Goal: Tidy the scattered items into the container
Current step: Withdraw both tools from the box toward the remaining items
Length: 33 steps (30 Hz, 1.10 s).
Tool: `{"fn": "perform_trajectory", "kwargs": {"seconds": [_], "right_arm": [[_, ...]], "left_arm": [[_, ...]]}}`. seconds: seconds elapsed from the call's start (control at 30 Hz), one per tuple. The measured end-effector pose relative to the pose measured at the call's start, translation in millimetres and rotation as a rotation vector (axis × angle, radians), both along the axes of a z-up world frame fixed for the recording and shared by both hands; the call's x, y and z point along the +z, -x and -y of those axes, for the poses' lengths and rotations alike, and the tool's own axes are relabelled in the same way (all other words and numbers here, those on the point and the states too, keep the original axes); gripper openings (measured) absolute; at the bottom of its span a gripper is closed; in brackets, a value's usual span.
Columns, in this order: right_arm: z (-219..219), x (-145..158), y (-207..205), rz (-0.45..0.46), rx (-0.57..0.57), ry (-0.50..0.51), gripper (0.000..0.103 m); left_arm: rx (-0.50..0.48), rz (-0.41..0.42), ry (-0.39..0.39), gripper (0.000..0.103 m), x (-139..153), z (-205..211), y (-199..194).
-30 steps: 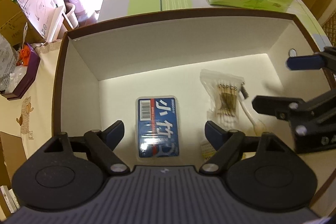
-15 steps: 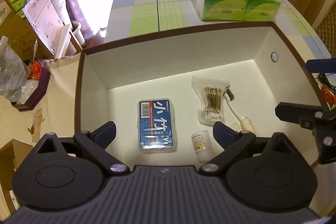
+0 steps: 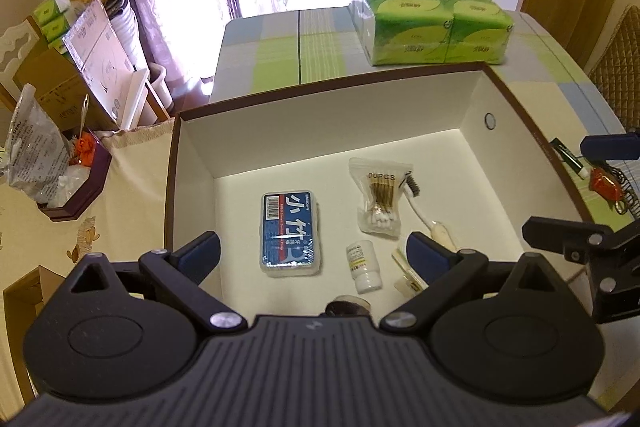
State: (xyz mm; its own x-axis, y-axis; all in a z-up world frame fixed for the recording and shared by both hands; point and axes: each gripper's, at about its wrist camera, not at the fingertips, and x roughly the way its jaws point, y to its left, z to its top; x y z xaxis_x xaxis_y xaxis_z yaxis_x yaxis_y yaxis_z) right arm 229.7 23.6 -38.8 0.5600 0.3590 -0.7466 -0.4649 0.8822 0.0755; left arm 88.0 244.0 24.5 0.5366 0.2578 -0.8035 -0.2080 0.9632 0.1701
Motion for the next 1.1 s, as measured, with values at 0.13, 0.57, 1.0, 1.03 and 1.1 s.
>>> {"fn": "perform_trajectory", "kwargs": {"seconds": [0.13, 0.57, 1.0, 1.03, 1.1], "right_arm": [[7, 5, 14, 0.012, 0.013, -0.003, 0.103], [36, 12, 56, 0.024, 0.065, -0.010, 0.103], [63, 4, 81, -0.018, 0.126, -0.027, 0.103], [65, 3, 83, -0.020, 0.133, -0.028, 0.103], [68, 3, 85, -0.022, 0.145, -0.028, 0.103]], "left_arm": [[-0.007, 0.019, -0.008, 0.098, 8, 13, 10], [0.005, 0.037, -0.027, 0.102, 17, 57, 50], [0.080, -0.002, -0.015, 0.102, 3, 93, 81], [0.087, -0.005, -0.012, 0.102, 2, 95, 83], [0.099, -0.008, -0.011, 0.102, 1, 100, 86]]}}
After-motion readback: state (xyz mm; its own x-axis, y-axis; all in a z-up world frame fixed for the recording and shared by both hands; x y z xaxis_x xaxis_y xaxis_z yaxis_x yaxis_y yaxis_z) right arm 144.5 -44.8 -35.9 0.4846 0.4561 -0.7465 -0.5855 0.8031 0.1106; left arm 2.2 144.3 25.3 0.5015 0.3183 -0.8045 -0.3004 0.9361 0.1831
